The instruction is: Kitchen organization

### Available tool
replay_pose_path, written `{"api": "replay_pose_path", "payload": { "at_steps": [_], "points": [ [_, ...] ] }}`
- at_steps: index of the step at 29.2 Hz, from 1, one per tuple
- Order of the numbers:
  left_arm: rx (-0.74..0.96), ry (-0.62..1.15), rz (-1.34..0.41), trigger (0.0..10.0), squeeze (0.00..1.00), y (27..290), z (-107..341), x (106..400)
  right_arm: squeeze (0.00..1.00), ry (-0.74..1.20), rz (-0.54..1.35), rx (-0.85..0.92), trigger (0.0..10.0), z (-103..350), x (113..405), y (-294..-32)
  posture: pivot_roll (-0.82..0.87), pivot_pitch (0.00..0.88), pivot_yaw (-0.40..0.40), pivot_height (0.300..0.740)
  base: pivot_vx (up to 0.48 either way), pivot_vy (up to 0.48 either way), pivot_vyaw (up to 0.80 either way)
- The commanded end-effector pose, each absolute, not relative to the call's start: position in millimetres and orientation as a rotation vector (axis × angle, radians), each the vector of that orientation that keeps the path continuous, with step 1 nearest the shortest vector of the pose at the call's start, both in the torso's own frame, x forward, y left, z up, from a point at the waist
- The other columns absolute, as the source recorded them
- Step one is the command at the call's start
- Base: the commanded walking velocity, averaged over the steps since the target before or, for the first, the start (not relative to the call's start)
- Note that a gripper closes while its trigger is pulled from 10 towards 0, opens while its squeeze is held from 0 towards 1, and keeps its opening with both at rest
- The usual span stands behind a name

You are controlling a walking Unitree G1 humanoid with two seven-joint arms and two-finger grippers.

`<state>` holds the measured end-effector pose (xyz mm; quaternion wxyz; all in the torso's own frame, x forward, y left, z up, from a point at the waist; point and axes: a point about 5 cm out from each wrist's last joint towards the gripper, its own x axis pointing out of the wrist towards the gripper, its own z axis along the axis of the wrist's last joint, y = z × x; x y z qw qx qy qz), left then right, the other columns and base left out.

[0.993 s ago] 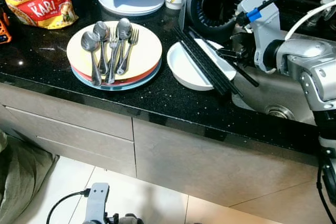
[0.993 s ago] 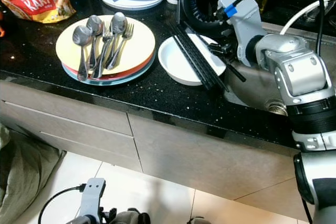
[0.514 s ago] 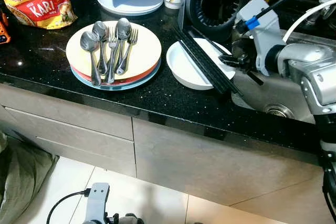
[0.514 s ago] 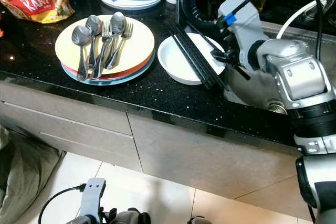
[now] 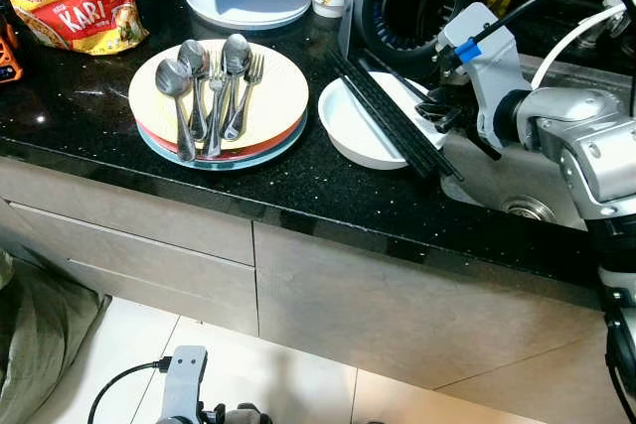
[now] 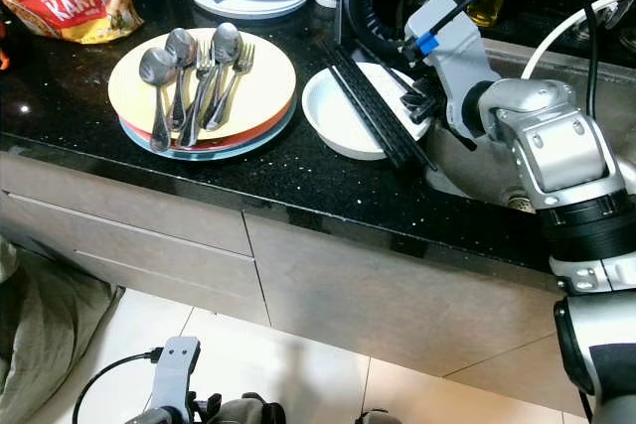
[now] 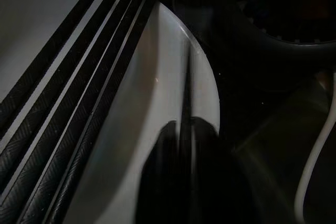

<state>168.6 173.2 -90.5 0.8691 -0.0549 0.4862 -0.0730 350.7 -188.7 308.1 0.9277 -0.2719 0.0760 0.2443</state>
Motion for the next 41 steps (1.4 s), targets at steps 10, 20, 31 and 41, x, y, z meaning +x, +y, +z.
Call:
{"api": "replay_pose_path", "payload": {
  "at_steps": [10, 20, 31, 41],
  "points": [
    [-0.176, 1.152, -0.219, 10.0, 0.0, 150.1, -104.6, 137.0, 0.0, 0.134, 0.485, -0.549, 0.0, 311.2, 350.3, -192.2, 0.02, 0.164, -0.055, 0.74, 0.0, 0.0, 0.0],
    [-0.174, 1.085, -0.161, 10.0, 0.0, 152.8, -102.8, 141.3, 0.0, -0.067, 0.486, -0.296, 0.0, 339.3, 350.7, -192.0, 0.03, 0.171, -0.052, 0.74, 0.0, 0.0, 0.0],
    [-0.129, 0.715, -0.17, 10.0, 0.0, 197.9, -68.3, 189.4, 0.0, -0.058, 0.095, -0.282, 0.0, 339.0, 367.1, -248.7, 0.06, 0.166, -0.06, 0.74, 0.0, 0.0, 0.0],
    [0.001, 0.587, -0.423, 10.0, 0.0, 186.6, -55.2, 198.9, 0.0, 0.051, -0.122, -0.341, 0.0, 309.9, 369.9, -283.6, 0.09, 0.15, -0.059, 0.74, 0.0, 0.0, 0.0]
  ]
}}
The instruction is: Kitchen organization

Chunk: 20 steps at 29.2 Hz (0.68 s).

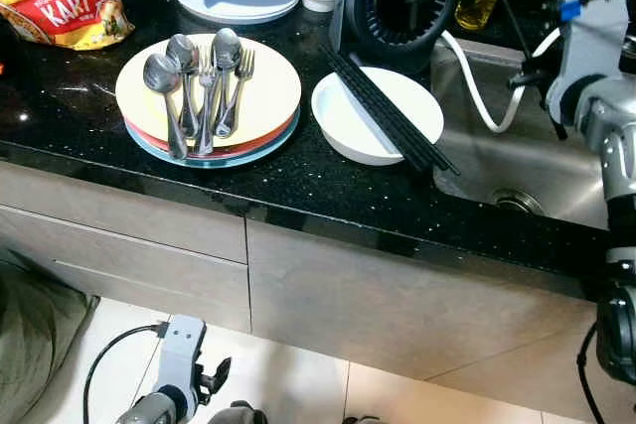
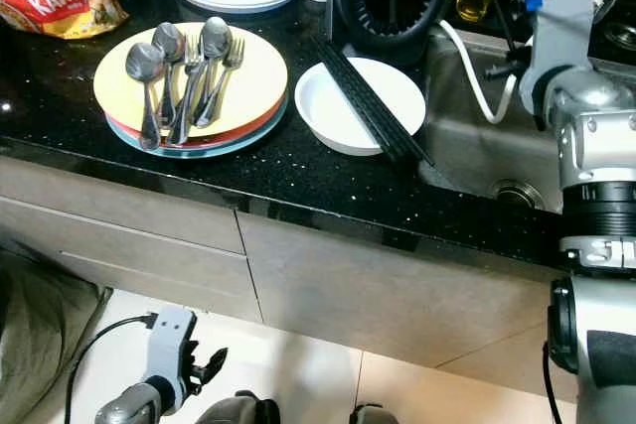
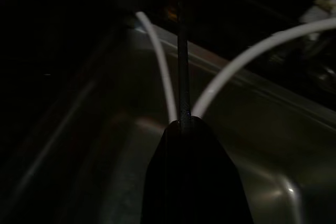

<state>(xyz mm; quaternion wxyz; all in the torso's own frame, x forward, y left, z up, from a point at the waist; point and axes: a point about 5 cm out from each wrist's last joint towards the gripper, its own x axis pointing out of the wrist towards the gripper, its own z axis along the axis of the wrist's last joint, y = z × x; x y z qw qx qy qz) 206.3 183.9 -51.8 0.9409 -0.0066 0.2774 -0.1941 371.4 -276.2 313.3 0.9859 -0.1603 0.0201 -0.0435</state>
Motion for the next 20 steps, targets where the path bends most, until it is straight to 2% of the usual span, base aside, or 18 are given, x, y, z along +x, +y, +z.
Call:
{"api": "replay_pose_path", "payload": {
  "at_steps": [1, 3, 4, 5, 6, 7, 8, 9, 12, 13, 14, 15, 20],
  "points": [
    [0.027, 0.578, -0.462, 10.0, 0.0, 185.2, -53.8, 199.7, 0.0, 0.057, -0.134, -0.342, 0.0, 307.4, 370.5, -285.3, 0.09, 0.15, -0.059, 0.74, 0.0, 0.0, 0.0],
    [0.09, 0.561, -0.535, 10.0, 0.0, 182.7, -51.4, 200.9, 0.0, 0.077, -0.161, -0.351, 0.0, 301.0, 371.6, -288.2, 0.09, 0.151, -0.059, 0.74, 0.0, 0.0, 0.0],
    [0.15, 0.368, -0.614, 10.0, 0.0, 178.5, -20.4, 225.2, 0.0, 0.088, -0.174, -0.354, 3.1, 297.5, 372.3, -289.4, 0.09, 0.152, -0.06, 0.74, 0.0, 0.0, 0.0],
    [0.339, 0.234, -0.693, 10.0, 0.0, 175.6, 10.8, 239.5, 0.0, 0.098, -0.188, -0.359, 7.7, 294.0, 372.8, -290.6, 0.1, 0.153, -0.061, 0.74, 0.0, 0.0, 0.0],
    [0.473, 0.143, -0.739, 10.0, 0.0, 170.2, 33.3, 244.8, 0.0, 0.105, -0.196, -0.362, 7.7, 292.0, 373.1, -291.2, 0.1, 0.153, -0.061, 0.74, 0.0, 0.0, 0.0],
    [0.334, 0.033, -0.794, 10.0, 0.0, 158.6, 55.9, 247.5, 0.0, 0.122, -0.225, -0.367, 10.0, 285.4, 373.7, -293.9, 0.1, 0.153, -0.06, 0.74, 0.0, 0.0, 0.0],
    [0.334, 0.033, -0.794, 10.0, 0.0, 158.6, 55.9, 247.5, 0.0, 0.122, -0.225, -0.367, 10.0, 285.4, 373.7, -293.9, 0.1, 0.153, -0.06, 0.74, 0.0, 0.0, 0.0],
    [0.228, -0.04, -0.833, 10.0, 0.0, 153.7, 70.2, 247.4, 0.0, 0.134, -0.242, -0.367, 10.0, 280.1, 373.8, -295.8, 0.11, 0.153, -0.06, 0.74, 0.0, 0.0, 0.0],
    [0.264, -0.082, -0.868, 10.0, 0.0, 152.7, 84.9, 246.1, 0.0, 0.146, -0.258, -0.352, 10.0, 273.8, 373.9, -297.9, 0.11, 0.154, -0.057, 0.74, 0.0, 0.0, 0.0],
    [0.288, -0.097, -0.895, 10.0, 0.0, 153.3, 97.0, 244.1, 0.9, 0.16, -0.273, -0.339, 10.0, 266.9, 374.1, -299.4, 0.12, 0.155, -0.056, 0.74, 0.0, 0.0, 0.0],
    [0.288, -0.097, -0.895, 10.0, 0.0, 153.3, 97.0, 244.1, 0.9, 0.16, -0.273, -0.339, 10.0, 266.9, 374.1, -299.4, 0.12, 0.155, -0.056, 0.74, 0.0, 0.0, 0.0],
    [0.306, -0.083, -0.949, 10.0, 0.0, 153.5, 115.4, 240.4, 1.0, 0.191, -0.283, -0.317, 10.0, 254.6, 374.6, -299.8, 0.12, 0.159, -0.05, 0.74, 0.0, 0.0, 0.0],
    [0.297, -0.026, -1.055, 10.0, 0.0, 149.3, 140.7, 230.0, 1.0, 0.227, -0.288, -0.301, 10.0, 239.7, 374.7, -298.6, 0.13, 0.164, -0.045, 0.74, 0.0, 0.0, 0.0]
  ]
}}
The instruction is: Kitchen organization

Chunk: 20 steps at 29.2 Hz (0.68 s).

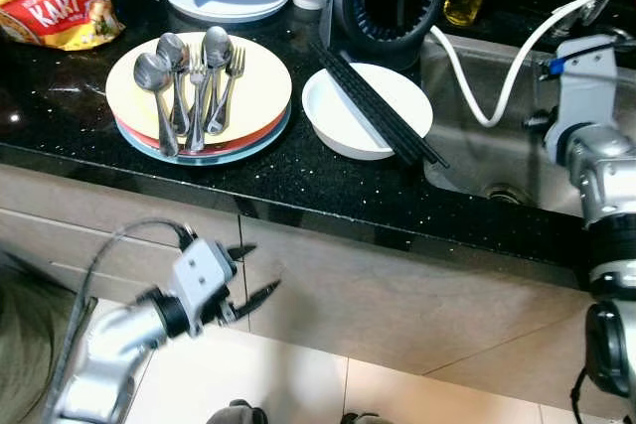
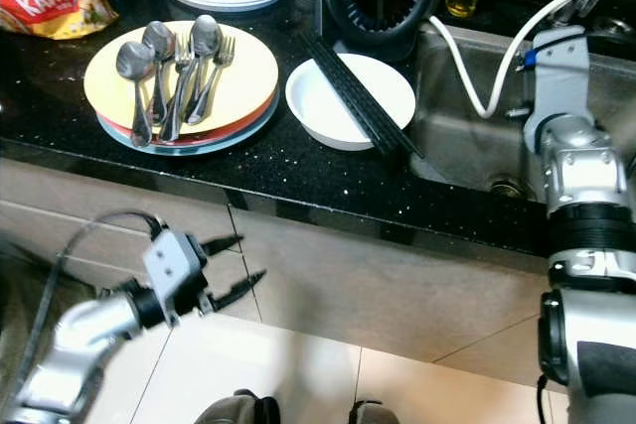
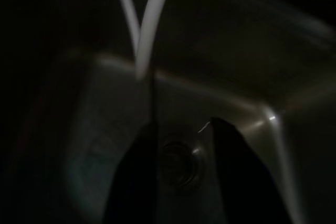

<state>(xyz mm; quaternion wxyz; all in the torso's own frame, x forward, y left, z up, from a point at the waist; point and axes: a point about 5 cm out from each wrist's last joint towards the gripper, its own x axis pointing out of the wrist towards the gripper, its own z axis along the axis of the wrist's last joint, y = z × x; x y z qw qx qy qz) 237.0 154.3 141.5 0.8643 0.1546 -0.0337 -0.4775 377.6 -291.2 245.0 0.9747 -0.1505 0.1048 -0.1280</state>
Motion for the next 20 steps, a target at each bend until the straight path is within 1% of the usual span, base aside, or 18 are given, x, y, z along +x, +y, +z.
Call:
{"api": "replay_pose_path", "payload": {
  "at_steps": [1, 3, 4, 5, 7, 10, 13, 16, 17, 18, 19, 20],
  "points": [
    [0.292, -0.02, -1.082, 10.0, 0.0, 147.2, 148.2, 225.3, 1.0, 0.238, -0.288, -0.301, 10.0, 236.4, 374.6, -298.7, 0.13, 0.166, -0.042, 0.74, 0.0, 0.0, 0.0],
    [0.287, -0.016, -1.098, 10.0, 0.0, 146.0, 152.9, 221.9, 1.0, 0.243, -0.289, -0.301, 10.0, 234.7, 374.6, -298.7, 0.13, 0.166, -0.042, 0.74, 0.0, 0.0, 0.0],
    [0.276, -0.019, -1.115, 10.0, 0.0, 144.5, 158.0, 218.4, 0.83, 0.247, -0.288, -0.301, 10.0, 233.1, 374.6, -298.4, 0.13, 0.168, -0.039, 0.74, 0.0, 0.0, 0.0],
    [0.252, -0.028, -1.14, 10.0, 0.0, 142.4, 164.2, 213.7, 0.0, 0.254, -0.281, -0.299, 10.0, 231.2, 374.7, -297.9, 0.13, 0.168, -0.039, 0.74, 0.0, 0.0, 0.0],
    [0.207, -0.023, -1.191, 10.0, 0.0, 138.8, 172.7, 203.9, 0.0, 0.26, -0.275, -0.298, 10.0, 229.1, 375.0, -297.1, 0.14, 0.17, -0.038, 0.74, 0.0, 0.0, 0.0],
    [0.174, 0.043, -1.302, 10.0, 0.0, 135.6, 180.9, 182.9, 0.0, 0.262, -0.27, -0.294, 10.0, 227.7, 376.0, -295.9, 0.14, 0.171, -0.04, 0.74, 0.0, 0.0, 0.0],
    [0.165, 0.085, -1.35, 10.0, 0.0, 138.9, 191.6, 170.9, 0.0, 0.259, -0.256, -0.286, 10.0, 227.0, 377.5, -293.0, 0.15, 0.172, -0.038, 0.74, 0.0, 0.0, 0.0],
    [0.175, 0.091, -1.332, 10.0, 0.0, 142.1, 198.8, 170.9, 0.0, 0.257, -0.25, -0.284, 10.0, 226.9, 378.4, -291.3, 0.15, 0.172, -0.041, 0.74, 0.0, 0.0, 0.0],
    [0.202, 0.043, -1.252, 10.0, 0.0, 149.1, 215.9, 179.2, 0.0, 0.253, -0.231, -0.283, 10.0, 226.0, 380.2, -286.8, 0.15, 0.172, -0.041, 0.74, 0.0, 0.0, 0.0],
    [0.209, 0.016, -1.195, 10.0, 0.0, 153.1, 224.0, 184.5, 0.0, 0.241, -0.211, -0.286, 10.0, 226.6, 381.5, -283.4, 0.16, 0.173, -0.042, 0.74, 0.0, 0.0, 0.0],
    [0.209, 0.016, -1.195, 10.0, 0.0, 153.1, 224.0, 184.5, 0.0, 0.241, -0.211, -0.286, 10.0, 226.6, 381.5, -283.4, 0.16, 0.173, -0.042, 0.74, 0.0, 0.0, 0.0],
    [0.211, 0.003, -1.158, 10.0, 0.0, 155.7, 229.7, 187.2, 0.0, 0.232, -0.197, -0.29, 10.0, 227.0, 382.4, -281.1, 0.16, 0.173, -0.042, 0.74, 0.0, 0.0, 0.0]
  ]
}}
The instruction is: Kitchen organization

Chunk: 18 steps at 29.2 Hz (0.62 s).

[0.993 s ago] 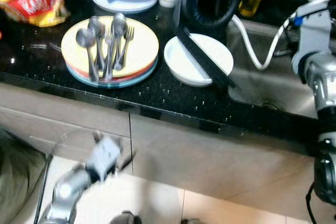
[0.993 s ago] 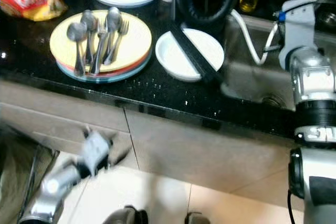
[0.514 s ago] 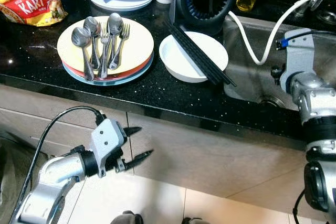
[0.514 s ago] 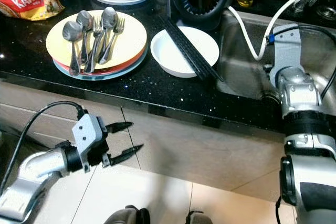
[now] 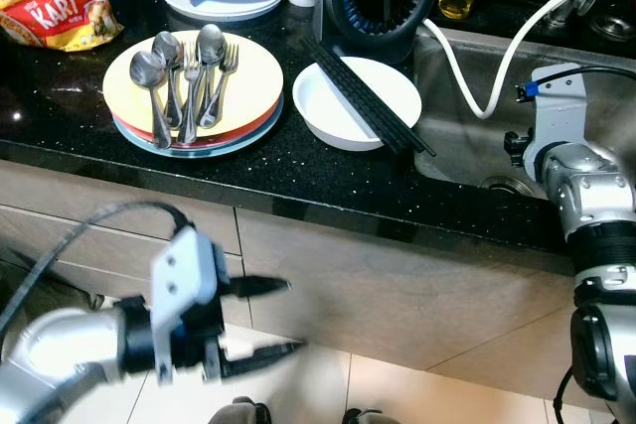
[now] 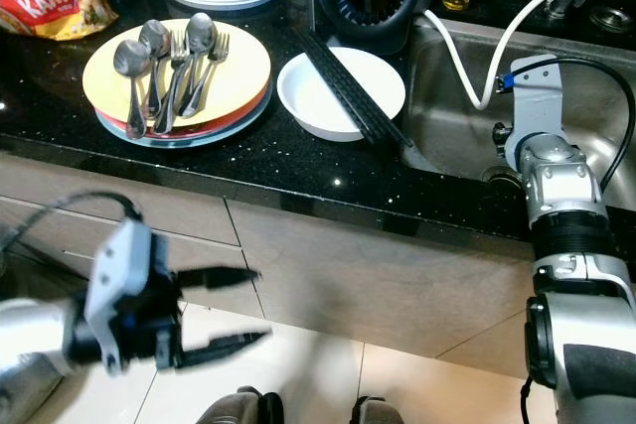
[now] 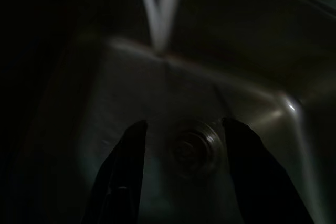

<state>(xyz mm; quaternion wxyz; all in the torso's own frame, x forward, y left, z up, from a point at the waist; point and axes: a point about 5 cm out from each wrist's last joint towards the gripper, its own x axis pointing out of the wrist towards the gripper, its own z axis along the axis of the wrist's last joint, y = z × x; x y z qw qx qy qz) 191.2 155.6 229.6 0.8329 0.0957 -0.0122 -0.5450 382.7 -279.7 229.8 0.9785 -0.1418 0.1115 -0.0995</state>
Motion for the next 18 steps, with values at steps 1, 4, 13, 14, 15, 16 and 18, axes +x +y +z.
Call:
{"api": "replay_pose_path", "payload": {
  "at_steps": [1, 4, 13, 14, 15, 16, 18],
  "points": [
    [0.221, 0.003, -1.122, 10.0, 0.0, 160.0, 233.9, 189.0, 0.0, 0.216, -0.166, -0.291, 10.0, 228.4, 383.6, -276.6, 0.17, 0.173, -0.043, 0.74, 0.0, 0.0, 0.0],
    [0.246, 0.011, -1.041, 10.0, 0.0, 170.6, 246.8, 189.6, 0.0, 0.155, -0.06, -0.272, 10.0, 237.4, 386.2, -265.6, 0.18, 0.175, -0.05, 0.74, 0.0, 0.0, 0.0],
    [0.214, 0.008, -1.012, 10.0, 0.0, 172.6, 253.5, 185.1, 0.0, -0.063, -0.101, -0.192, 10.0, 296.6, 378.6, -296.9, 0.18, 0.179, -0.066, 0.74, 0.0, 0.0, 0.0],
    [0.214, 0.008, -1.012, 10.0, 0.0, 172.6, 253.5, 185.1, 0.0, -0.063, -0.101, -0.192, 10.0, 296.6, 378.6, -296.9, 0.18, 0.179, -0.066, 0.74, 0.0, 0.0, 0.0],
    [0.214, 0.018, -1.003, 10.0, 0.0, 173.2, 251.7, 186.7, 0.0, -0.111, -0.046, -0.189, 10.0, 309.5, 374.7, -298.8, 0.18, 0.175, -0.07, 0.74, 0.0, 0.0, 0.0],
    [0.212, 0.024, -0.999, 10.0, 0.0, 173.6, 251.7, 187.1, 0.0, -0.126, -0.019, -0.204, 10.0, 313.6, 373.1, -299.2, 0.18, 0.173, -0.071, 0.74, 0.0, 0.0, 0.0],
    [0.214, 0.029, -0.997, 10.0, 0.0, 173.9, 251.9, 187.5, 0.0, -0.131, 0.019, -0.221, 10.0, 316.0, 371.8, -298.1, 0.18, 0.172, -0.071, 0.74, 0.0, 0.0, 0.0]
  ]
}}
